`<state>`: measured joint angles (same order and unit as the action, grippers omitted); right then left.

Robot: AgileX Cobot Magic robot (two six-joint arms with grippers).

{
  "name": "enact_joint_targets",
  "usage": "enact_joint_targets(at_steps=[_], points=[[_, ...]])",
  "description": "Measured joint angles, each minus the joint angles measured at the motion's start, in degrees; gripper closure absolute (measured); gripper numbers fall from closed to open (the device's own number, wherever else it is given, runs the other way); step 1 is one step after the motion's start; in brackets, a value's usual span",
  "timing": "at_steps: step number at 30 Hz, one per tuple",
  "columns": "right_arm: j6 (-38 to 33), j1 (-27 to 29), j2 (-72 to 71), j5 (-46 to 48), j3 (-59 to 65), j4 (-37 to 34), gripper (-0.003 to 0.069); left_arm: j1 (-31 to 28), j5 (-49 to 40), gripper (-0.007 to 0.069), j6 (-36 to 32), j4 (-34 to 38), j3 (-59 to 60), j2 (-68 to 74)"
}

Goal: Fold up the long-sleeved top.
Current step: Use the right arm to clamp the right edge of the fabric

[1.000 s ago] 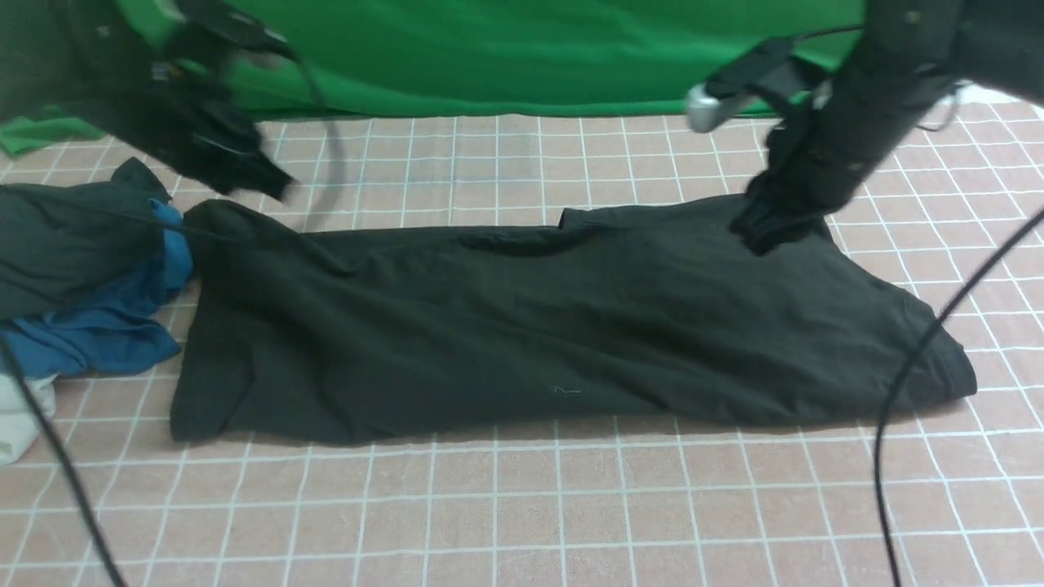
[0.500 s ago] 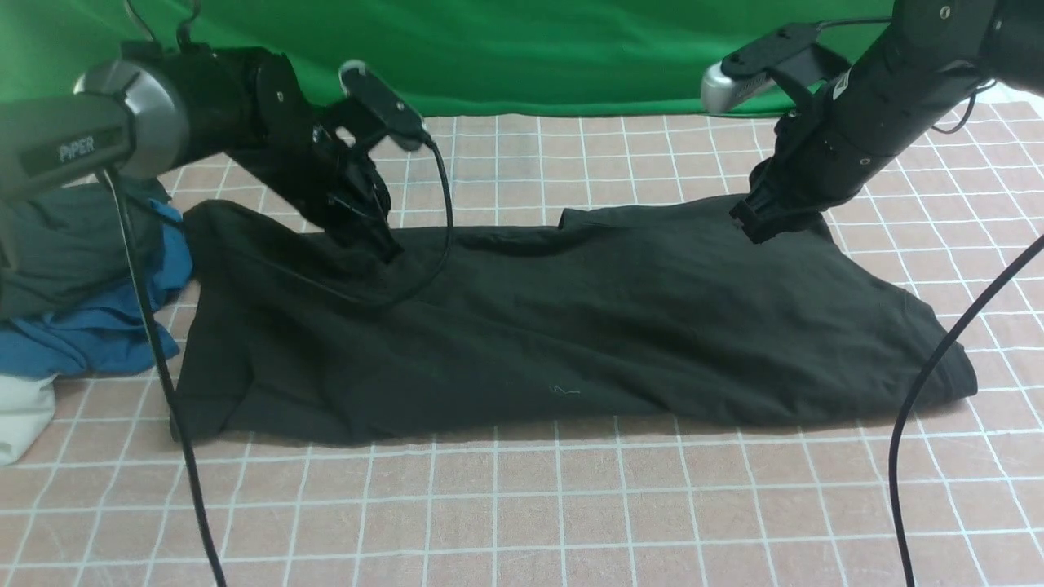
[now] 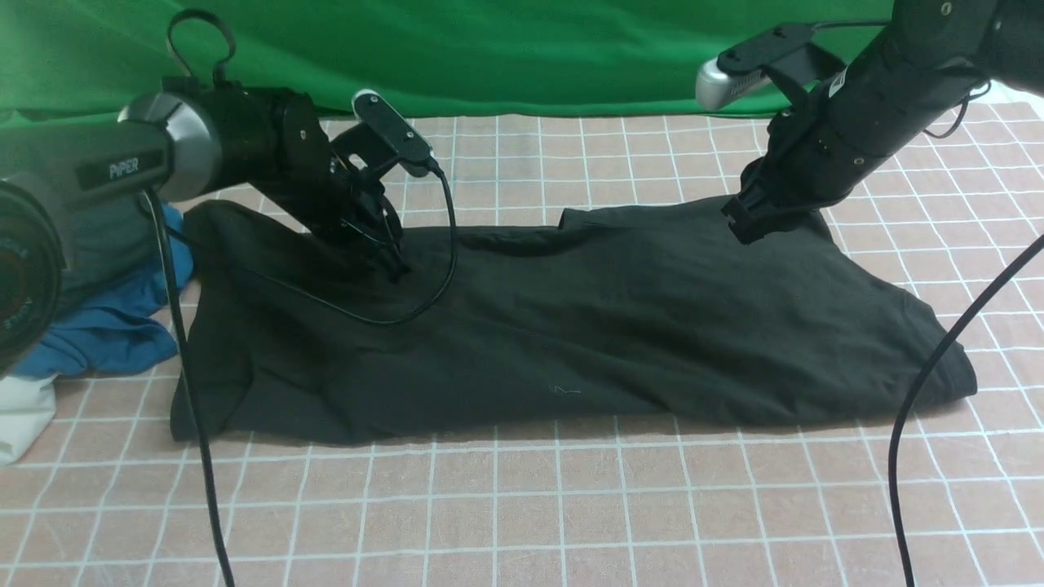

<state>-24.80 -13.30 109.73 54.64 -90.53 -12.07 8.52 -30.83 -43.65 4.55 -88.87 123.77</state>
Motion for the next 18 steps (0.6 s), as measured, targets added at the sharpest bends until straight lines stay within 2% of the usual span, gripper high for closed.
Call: enact_joint_targets(at_steps=[3,5,18], points=[[0.0,0.0,0.0,0.0,0.0,0.0,0.044,0.1,-0.6,0.0564,-1.1,0.2,0.0,-0.2],[-0.1,0.0,0.0,0.0,0.0,0.0,0.044,0.1,-1.2,0.0599,-1.3,0.2,0.0,-0.6],[-0.3,0.0,0.0,-1.6,0.0,0.0,0.044,0.1,-1.4,0.0608,-3.1,0.4,0.0,-2.8]])
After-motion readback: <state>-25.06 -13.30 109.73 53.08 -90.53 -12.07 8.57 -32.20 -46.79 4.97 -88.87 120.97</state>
